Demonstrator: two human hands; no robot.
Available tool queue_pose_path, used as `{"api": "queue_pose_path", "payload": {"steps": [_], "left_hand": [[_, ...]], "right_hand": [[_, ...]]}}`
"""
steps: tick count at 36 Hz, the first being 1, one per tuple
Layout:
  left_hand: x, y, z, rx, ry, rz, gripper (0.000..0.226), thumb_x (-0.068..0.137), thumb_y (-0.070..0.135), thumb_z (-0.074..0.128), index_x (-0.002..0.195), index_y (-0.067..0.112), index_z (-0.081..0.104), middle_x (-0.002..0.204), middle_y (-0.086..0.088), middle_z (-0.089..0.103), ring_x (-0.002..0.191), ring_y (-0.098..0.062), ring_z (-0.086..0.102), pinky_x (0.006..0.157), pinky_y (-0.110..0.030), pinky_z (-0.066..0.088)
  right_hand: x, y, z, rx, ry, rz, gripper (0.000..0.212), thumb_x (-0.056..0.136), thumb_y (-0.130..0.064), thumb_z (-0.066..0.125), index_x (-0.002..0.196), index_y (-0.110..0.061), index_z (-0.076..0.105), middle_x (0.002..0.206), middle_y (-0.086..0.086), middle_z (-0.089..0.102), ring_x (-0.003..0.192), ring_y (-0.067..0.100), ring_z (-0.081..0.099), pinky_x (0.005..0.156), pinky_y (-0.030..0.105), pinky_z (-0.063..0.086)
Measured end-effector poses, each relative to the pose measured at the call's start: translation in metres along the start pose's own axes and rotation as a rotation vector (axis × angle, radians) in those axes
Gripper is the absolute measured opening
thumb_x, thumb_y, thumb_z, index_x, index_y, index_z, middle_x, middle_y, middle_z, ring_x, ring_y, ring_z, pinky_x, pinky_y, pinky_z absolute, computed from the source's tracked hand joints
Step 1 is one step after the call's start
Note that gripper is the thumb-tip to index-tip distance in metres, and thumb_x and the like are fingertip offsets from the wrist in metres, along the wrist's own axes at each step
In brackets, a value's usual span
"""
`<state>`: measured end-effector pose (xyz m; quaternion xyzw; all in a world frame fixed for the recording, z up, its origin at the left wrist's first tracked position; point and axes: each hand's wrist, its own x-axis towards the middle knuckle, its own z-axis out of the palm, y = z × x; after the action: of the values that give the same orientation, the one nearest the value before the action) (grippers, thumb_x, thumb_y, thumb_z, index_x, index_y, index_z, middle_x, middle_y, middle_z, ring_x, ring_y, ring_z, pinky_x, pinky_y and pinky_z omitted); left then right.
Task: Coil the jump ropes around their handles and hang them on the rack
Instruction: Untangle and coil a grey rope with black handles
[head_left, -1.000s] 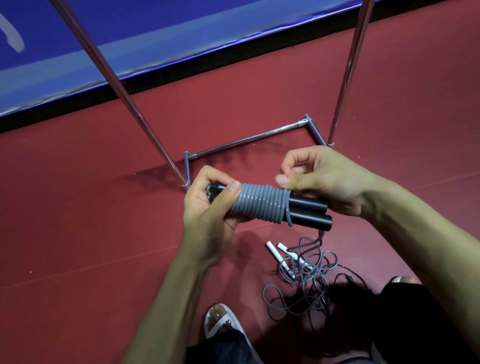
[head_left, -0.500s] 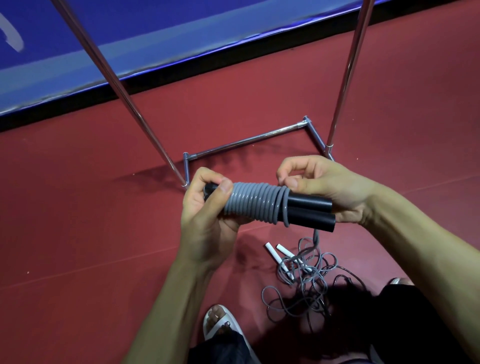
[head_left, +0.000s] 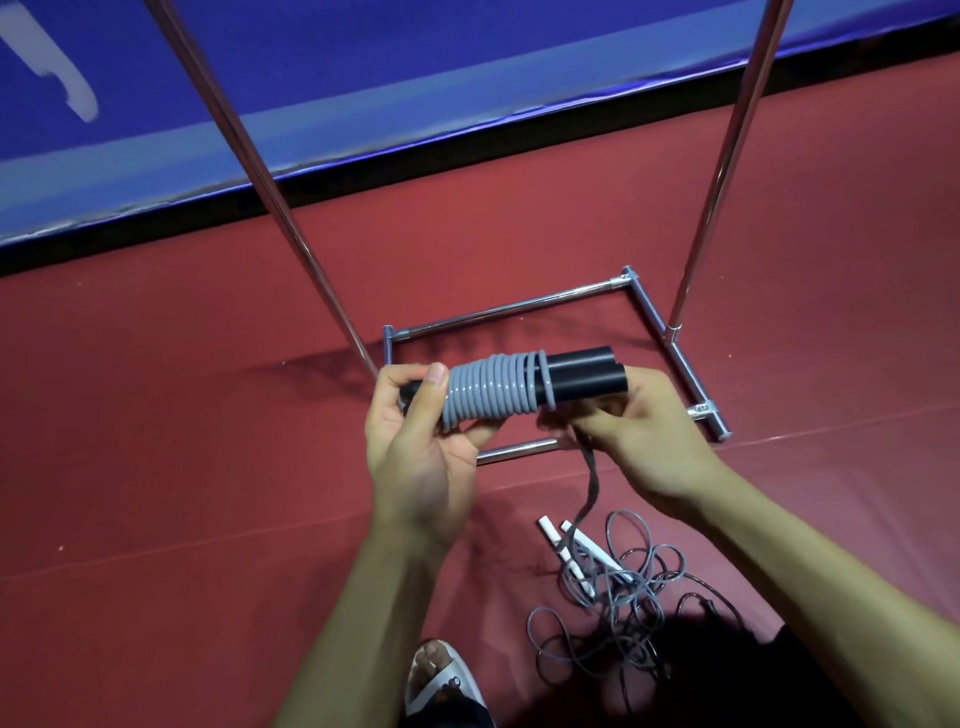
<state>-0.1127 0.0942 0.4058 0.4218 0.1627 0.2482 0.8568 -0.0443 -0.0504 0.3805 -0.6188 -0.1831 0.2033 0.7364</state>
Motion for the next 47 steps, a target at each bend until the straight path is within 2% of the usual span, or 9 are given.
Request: {"api": "queue_pose_path", "payload": {"steps": [4,9,12,17,25,33,38,42,47], "left_hand": [[0.001,-0.001,0.002,0.024,0.041,0.010,0.014,0.090,0.007,0.057,0.083,0.011,0.046,0.087,-0.014,0.049,0.075,-0.021,0.067,0.062,-0.043,0.057],[0.002,-0.001,0.003,0.022,0.084,0.012,0.015,0.096,0.004,0.047,0.083,0.011,0.045,0.084,-0.011,0.049,0.074,-0.020,0.064,0.061,-0.042,0.058],[0.002,-0.001,0.004,0.028,0.108,0.015,0.014,0.096,0.004,0.047,0.083,0.010,0.046,0.087,-0.012,0.048,0.076,-0.021,0.064,0.061,-0.043,0.058],[0.006,-0.002,0.005,0.021,0.146,0.010,0.016,0.097,0.004,0.049,0.082,0.010,0.047,0.087,-0.012,0.050,0.076,-0.021,0.062,0.061,-0.043,0.058],[0.015,0.000,-0.002,0.018,0.199,0.021,0.019,0.097,0.002,0.048,0.081,0.010,0.046,0.086,-0.009,0.051,0.076,-0.019,0.058,0.060,-0.041,0.058],[0.019,-0.004,0.002,-0.050,0.235,0.013,0.018,0.097,0.000,0.048,0.081,0.009,0.045,0.082,-0.008,0.050,0.066,-0.016,0.061,0.056,-0.035,0.056],[0.017,-0.016,0.009,0.048,0.256,0.032,0.016,0.098,0.005,0.051,0.083,0.009,0.046,0.083,-0.010,0.048,0.079,-0.021,0.054,0.058,-0.036,0.058],[0.017,-0.015,0.006,0.160,0.200,0.081,0.016,0.098,0.005,0.051,0.084,0.010,0.046,0.091,-0.012,0.046,0.080,-0.021,0.053,0.062,-0.042,0.058],[0.016,-0.013,0.003,0.223,0.076,0.066,0.016,0.098,0.004,0.049,0.084,0.010,0.045,0.088,-0.013,0.047,0.083,-0.022,0.056,0.063,-0.047,0.058]], "right_hand": [[-0.001,-0.002,0.007,-0.107,0.119,-0.052,0.034,0.085,0.014,0.056,0.074,-0.017,0.066,0.059,-0.002,0.060,0.051,0.007,0.047,0.049,0.022,0.037],[-0.004,-0.001,0.013,-0.345,0.168,-0.157,0.018,0.076,-0.003,0.079,0.091,-0.014,0.074,0.079,-0.006,0.072,0.071,0.005,0.063,0.067,0.020,0.050],[-0.003,0.004,0.012,-0.505,0.243,-0.140,0.008,0.085,-0.011,0.073,0.086,-0.019,0.075,0.062,-0.021,0.064,0.060,-0.006,0.060,0.059,0.016,0.043],[-0.007,0.009,0.017,-0.698,0.264,-0.126,0.044,0.096,-0.016,0.058,0.054,-0.017,0.045,0.044,0.000,0.038,0.044,0.017,0.037,0.051,0.036,0.033],[-0.007,0.003,0.021,0.064,0.098,0.151,0.009,0.100,-0.003,0.045,0.102,-0.011,0.049,0.053,0.002,0.052,0.043,0.012,0.023,0.045,0.023,0.016],[-0.010,0.010,0.020,-0.184,0.146,0.102,0.008,0.094,0.000,0.053,0.095,-0.006,0.059,0.068,-0.002,0.067,0.048,0.008,0.044,0.050,0.029,0.047],[-0.008,0.004,0.029,-0.079,0.184,0.138,0.014,0.092,-0.007,0.062,0.078,-0.008,0.063,0.060,-0.008,0.060,0.048,0.004,0.045,0.049,0.021,0.034],[-0.007,-0.007,0.024,0.254,0.147,0.219,0.026,0.095,-0.015,0.058,0.076,0.003,0.059,0.072,0.014,0.061,0.050,0.011,0.034,0.044,0.021,0.024],[-0.005,-0.013,0.017,0.216,0.192,0.222,0.056,0.098,-0.022,0.054,0.043,-0.017,0.060,0.070,0.012,0.063,0.049,0.011,0.031,0.046,0.023,0.022]]}}
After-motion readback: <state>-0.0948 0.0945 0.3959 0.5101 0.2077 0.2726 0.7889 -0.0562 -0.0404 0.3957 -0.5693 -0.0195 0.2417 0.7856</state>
